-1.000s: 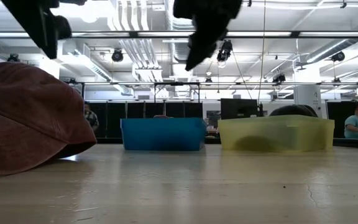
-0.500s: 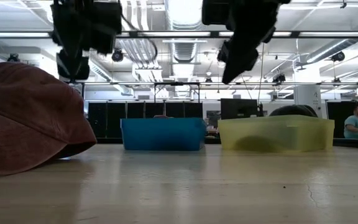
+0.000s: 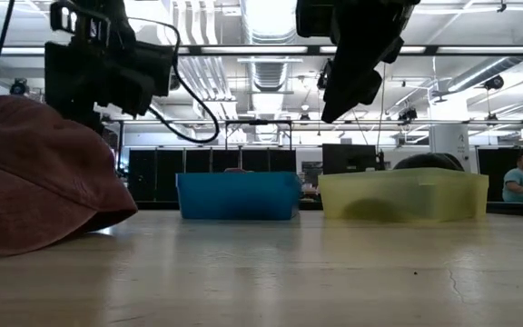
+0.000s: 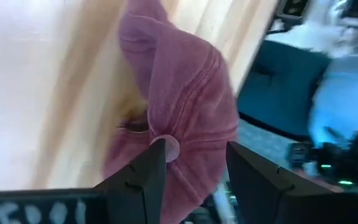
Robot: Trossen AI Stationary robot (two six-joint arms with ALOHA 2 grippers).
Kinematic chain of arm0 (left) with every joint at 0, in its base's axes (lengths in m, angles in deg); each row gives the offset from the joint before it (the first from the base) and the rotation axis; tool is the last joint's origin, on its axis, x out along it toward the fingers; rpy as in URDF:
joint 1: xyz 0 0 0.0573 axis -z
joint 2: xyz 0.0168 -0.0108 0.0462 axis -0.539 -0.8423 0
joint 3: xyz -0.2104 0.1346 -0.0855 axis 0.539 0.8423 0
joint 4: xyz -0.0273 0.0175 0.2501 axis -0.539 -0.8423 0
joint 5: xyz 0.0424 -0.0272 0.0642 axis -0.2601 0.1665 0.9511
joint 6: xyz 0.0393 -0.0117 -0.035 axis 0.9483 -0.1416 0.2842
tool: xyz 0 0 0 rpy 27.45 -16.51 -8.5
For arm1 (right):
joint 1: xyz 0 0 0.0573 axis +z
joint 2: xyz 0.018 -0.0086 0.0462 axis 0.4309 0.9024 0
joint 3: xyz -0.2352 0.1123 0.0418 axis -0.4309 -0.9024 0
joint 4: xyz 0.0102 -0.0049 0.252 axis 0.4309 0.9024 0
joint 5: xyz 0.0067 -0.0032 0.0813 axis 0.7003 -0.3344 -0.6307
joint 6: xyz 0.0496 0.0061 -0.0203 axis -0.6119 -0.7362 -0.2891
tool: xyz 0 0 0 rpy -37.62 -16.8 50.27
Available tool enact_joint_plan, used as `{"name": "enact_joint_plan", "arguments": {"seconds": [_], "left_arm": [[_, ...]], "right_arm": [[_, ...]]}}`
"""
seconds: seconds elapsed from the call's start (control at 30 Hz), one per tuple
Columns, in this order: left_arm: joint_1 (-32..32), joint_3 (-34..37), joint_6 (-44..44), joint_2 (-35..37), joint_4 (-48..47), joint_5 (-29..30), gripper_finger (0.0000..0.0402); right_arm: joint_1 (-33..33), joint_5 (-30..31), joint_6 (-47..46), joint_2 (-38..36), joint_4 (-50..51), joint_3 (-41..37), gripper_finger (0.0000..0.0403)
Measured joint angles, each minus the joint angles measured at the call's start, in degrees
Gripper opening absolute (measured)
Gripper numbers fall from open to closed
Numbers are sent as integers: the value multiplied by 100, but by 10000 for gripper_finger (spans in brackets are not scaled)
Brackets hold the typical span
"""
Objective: Pick & Place hat
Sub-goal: Put the red cap into the blue bin
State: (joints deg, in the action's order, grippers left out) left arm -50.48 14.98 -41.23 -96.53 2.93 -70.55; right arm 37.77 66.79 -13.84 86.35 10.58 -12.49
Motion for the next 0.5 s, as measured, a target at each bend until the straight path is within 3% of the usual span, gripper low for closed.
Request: {"name": "enact_joint_plan", "arguments": {"seconds": [0.1, 0.2, 0.5], "left_arm": [[0, 30, 222, 12, 24, 559, 161], [-2, 32, 289, 12, 180, 746, 161], [11, 43, 334, 14, 394, 356, 161]], "right_arm": [[0, 4, -52, 0, -36, 0, 183], [0, 4, -56, 8, -79, 0, 183], [0, 3, -120, 15, -90, 0, 183]]}}
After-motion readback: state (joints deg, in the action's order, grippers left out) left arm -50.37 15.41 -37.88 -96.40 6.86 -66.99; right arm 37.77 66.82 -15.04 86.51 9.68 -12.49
